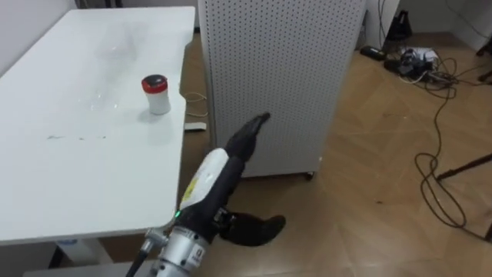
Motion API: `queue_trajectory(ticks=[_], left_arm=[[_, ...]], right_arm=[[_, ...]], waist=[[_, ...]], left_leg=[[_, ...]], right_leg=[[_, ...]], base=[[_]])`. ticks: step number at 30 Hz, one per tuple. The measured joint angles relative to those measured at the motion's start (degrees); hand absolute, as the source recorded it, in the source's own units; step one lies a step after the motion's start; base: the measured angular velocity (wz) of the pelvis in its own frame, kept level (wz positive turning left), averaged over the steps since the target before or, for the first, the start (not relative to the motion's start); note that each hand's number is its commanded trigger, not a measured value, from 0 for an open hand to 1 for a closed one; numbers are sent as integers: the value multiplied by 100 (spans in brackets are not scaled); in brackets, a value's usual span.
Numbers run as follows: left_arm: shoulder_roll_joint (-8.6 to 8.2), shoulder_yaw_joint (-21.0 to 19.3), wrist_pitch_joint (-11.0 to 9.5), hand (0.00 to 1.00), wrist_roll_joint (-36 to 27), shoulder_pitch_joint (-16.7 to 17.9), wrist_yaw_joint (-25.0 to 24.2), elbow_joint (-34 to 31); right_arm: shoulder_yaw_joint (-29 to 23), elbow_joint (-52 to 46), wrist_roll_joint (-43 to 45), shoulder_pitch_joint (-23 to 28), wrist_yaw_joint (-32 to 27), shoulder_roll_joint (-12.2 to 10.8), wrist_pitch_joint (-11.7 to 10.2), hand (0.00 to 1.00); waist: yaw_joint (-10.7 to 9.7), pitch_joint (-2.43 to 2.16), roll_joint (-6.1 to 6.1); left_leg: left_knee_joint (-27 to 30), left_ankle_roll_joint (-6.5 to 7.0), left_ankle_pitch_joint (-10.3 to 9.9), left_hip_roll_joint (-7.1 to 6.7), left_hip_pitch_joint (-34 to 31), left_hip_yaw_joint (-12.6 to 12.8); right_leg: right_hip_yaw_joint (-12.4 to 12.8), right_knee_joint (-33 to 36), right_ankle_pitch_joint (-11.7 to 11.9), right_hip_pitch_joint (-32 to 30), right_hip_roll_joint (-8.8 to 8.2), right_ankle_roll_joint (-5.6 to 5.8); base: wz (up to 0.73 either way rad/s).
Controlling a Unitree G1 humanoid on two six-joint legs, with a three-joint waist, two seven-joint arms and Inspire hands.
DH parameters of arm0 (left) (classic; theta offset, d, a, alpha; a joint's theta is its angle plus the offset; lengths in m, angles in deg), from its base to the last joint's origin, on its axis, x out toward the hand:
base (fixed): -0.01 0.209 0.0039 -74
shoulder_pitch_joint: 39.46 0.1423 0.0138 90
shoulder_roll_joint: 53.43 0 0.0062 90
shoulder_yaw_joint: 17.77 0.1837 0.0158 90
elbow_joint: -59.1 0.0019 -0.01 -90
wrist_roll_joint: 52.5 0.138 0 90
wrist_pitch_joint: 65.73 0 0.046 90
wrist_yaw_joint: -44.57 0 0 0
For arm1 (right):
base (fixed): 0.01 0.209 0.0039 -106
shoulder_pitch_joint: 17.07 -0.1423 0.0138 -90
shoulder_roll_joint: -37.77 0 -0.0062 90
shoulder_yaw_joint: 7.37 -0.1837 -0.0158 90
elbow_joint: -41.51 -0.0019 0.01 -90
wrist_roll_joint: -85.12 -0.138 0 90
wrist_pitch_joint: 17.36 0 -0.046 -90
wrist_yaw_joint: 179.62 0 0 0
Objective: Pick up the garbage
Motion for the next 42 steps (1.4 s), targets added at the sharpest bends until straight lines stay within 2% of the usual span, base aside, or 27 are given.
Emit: queue_trajectory(ticks=[3, 5, 9, 16, 19, 22, 25, 26, 27, 28, 29, 30, 31, 32, 33, 34, 35, 36, 37, 38, 39, 40, 41, 42], left_arm=[[5, -206, -34, 0, -7, 0, 300, -108], [7, -236, -71, 0, -1, 0, 498, -108], [10, -228, -81, 0, 1, 89, 843, -108], [11, -237, -80, 0, 111, 101, 1109, -113], [13, -327, -80, 0, 78, 100, 1183, -114], [22, -499, -93, 0, 49, 101, 1268, -114], [49, -609, -104, 0, -138, 176, 1273, -102], [52, -600, -115, 0, -268, 243, 1274, -70], [47, -604, -114, 0, -386, 343, 1275, -62], [38, -604, -115, 0, -401, 387, 1277, -61], [14, -604, -120, 0, -402, 403, 1278, -17], [-18, -605, -128, 0, -403, 385, 1295, 96], [-35, -605, -130, 0, -401, 397, 1316, 165], [-54, -605, -129, 0, -404, 457, 1369, 269], [-52, -609, -130, 0, -420, 552, 1412, 271], [-53, -609, -130, 0, -446, 577, 1419, 281], [-61, -615, -131, 0, -459, 650, 1468, 294], [-52, -623, -133, 0, -460, 697, 1523, 318], [-46, -633, -133, 0, -464, 696, 1523, 328], [-12, -694, -134, 0, -487, 723, 1535, 332], [43, -754, -135, 0, -522, 717, 1535, 332], [53, -771, -136, 0, -536, 712, 1531, 337], [43, -778, -181, 0, -605, 781, 1526, 372], [-6, -781, -221, 0, -692, 878, 1520, 382]], right_arm=[[-10, -3, 112, 8, 2, 1, 0, 100], [-22, -2, 231, 6, -14, 3, -1, 100], [2, 75, 243, 4, 3, 2, -1, 100], [8, 80, 224, 8, 50, -5, 63, 100], [5, 71, 244, 9, 90, 0, 79, 100], [10, 61, 388, -10, 92, 0, 79, 100], [15, 67, 421, -23, 91, 6, 84, 100], [55, 68, 412, -3, 77, 19, 93, 100], [130, 68, 405, 9, 71, 26, 101, 100], [142, 67, 391, 24, 69, 23, 103, 100], [122, 66, 394, 17, 45, 14, 124, 100], [105, 67, 395, 11, -1, -6, 160, 100], [97, 70, 408, 14, -14, -6, 174, 100], [70, 57, 414, 19, -67, 1, 202, 100], [56, 28, 387, 50, -108, 15, 202, 100], [61, 27, 340, 66, -132, 19, 206, 100], [112, 24, 258, 96, -154, 17, 222, 100], [130, -20, 201, 112, -193, 9, 258, 100], [125, -60, 203, 118, -197, 21, 267, 100], [135, -136, 205, 153, -183, 31, 260, 100], [191, -216, 212, 142, -171, 21, 233, 100], [232, -258, 217, 116, -169, 20, 221, 100], [292, -276, 212, 171, -148, 12, 203, 100], [311, -291, 204, 229, -154, 48, 227, 100]], waist=[[-11, -6, -24], [-5, -7, -23], [10, -1, -13], [65, 3, 3], [56, 2, 1], [139, 4, -4], [167, 24, -17], [148, 38, -17], [155, 87, -86], [162, 79, -66], [148, 67, -39], [155, 107, -75], [188, 117, -88], [243, 126, -103], [318, 123, -61], [361, 130, -39], [448, 85, -40], [434, 3, -115], [427, -12, -136], [491, -8, -133], [486, 19, -133], [484, 46, -117], [541, 87, -80], [552, 23, -37]], left_leg=[[-4, -32, 19, 31, 23, -76], [0, -39, 23, 51, 38, -204], [4, -68, 40, 109, 138, -227], [3, -116, 67, 185, 117, -348], [43, -153, 89, 216, 120, -394], [407, -153, 88, 266, 16, -457], [1269, -165, 81, 410, -249, -486], [1888, -237, 127, 514, -451, -491], [2440, -337, 214, 582, -706, -632], [2587, -370, 200, 592, -803, -764], [2601, -347, 63, 568, -999, -1034], [2523, -326, 10, 489, -1260, -1222], [2457, -315, 4, 442, -1418, -1307], [2129, -370, 49, 350, -1734, -1396], [1573, -437, 256, 296, -2006, -1467], [1363, -360, 576, 282, -2123, -1494], [1214, -262, 1009, 179, -2212, -1497], [1169, -123, 985, 39, -2163, -1419], [1144, -52, 1028, -3, -2156, -1394], [1206, -39, 1029, 3, -2179, -1352], [1593, -43, 1020, 36, -2378, -1354], [2044, -36, 1031, 108, -2590, -1361], [2574, -44, 1021, 112, -2897, -1398], [1926, -72, 1045, 22, -2898, -1454]], right_leg=[[-6, -131, 47, 102, 61, -31], [-19, -242, 87, 177, 99, -44], [-60, -439, 125, 348, 171, -66], [-154, -503, 128, 393, 237, -112], [-278, -529, 118, 422, 260, -157], [-335, -542, 102, 434, 272, -222], [-423, -565, 75, 589, 276, -316], [-375, -573, 38, 692, 285, -368], [-316, -571, -36, 800, 289, -392], [-298, -553, -71, 815, 296, -399], [-272, -505, -129, 829, 316, -413], [-175, -434, -207, 831, 286, -404], [-99, -411, -231, 833, 258, -388], [52, -361, -300, 815, 212, -346], [121, -236, -427, 767, 184, -305], [128, -114, -524, 755, 140, -280], [207, 219, -741, 671, 12, -152], [167, 382, -879, 542, -82, -20], [127, 376, -882, 513, -126, -2], [-176, 284, -806, 498, -159, 6], [-281, 132, -769, 605, -198, -2], [-207, 100, -766, 699, -164, -8], [11, 116, -814, 843, -132, -42], [45, 124, -968, 919, -141, -5]], base=[[0], [0], [3], [3], [-7], [-31], [-18], [-7], [-8], [0], [16], [19], [0], [-19], [-25], [-29], [-5], [0], [0], [-7], [-3], [0], [-10], [-10]])
